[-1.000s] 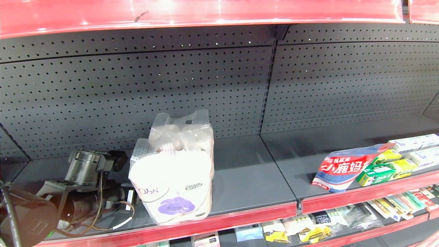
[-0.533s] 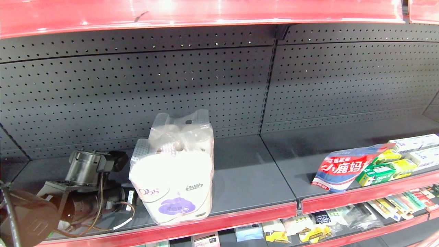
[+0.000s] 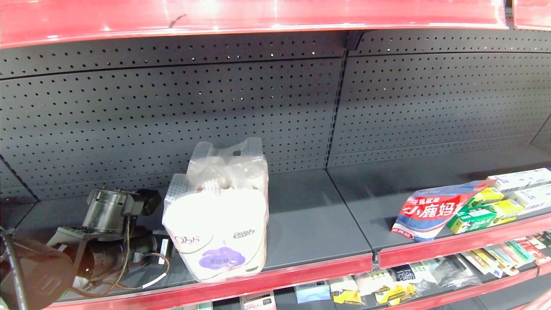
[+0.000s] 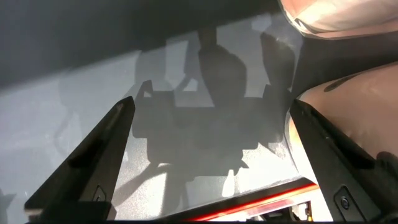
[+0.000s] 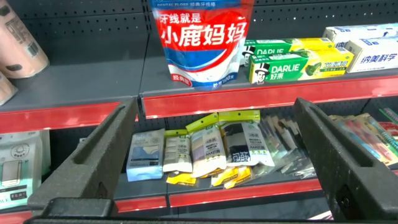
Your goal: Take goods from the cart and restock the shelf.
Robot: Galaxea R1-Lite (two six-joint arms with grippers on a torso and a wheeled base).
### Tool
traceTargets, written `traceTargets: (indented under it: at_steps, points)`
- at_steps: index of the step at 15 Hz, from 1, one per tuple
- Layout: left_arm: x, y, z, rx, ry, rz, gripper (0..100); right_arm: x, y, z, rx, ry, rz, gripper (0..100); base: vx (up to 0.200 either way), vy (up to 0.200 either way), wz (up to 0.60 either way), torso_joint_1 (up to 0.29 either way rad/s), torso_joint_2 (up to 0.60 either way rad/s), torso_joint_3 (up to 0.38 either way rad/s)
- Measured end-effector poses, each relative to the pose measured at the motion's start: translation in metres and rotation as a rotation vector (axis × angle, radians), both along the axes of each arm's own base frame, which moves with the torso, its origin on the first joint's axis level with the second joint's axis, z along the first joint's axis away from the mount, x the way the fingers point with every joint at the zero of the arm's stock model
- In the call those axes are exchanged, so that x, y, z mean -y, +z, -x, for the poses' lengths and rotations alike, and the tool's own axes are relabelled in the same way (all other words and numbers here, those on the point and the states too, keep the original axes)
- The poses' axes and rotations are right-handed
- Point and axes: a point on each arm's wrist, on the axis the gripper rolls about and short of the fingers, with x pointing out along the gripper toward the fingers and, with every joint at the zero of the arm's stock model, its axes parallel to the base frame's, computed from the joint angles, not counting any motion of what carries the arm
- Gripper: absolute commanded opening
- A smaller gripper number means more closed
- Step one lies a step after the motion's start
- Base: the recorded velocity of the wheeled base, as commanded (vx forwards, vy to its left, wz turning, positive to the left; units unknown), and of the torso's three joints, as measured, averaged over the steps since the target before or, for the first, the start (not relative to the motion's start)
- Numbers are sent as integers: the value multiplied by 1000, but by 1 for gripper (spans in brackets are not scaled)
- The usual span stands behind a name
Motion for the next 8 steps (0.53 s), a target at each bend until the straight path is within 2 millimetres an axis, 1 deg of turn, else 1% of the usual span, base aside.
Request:
traceTargets:
  at_steps: [8]
  points:
    - [0,-1,-1,-5,-1,3,100,0,0,0,0,0,0,100,0,0,0,0,0,0]
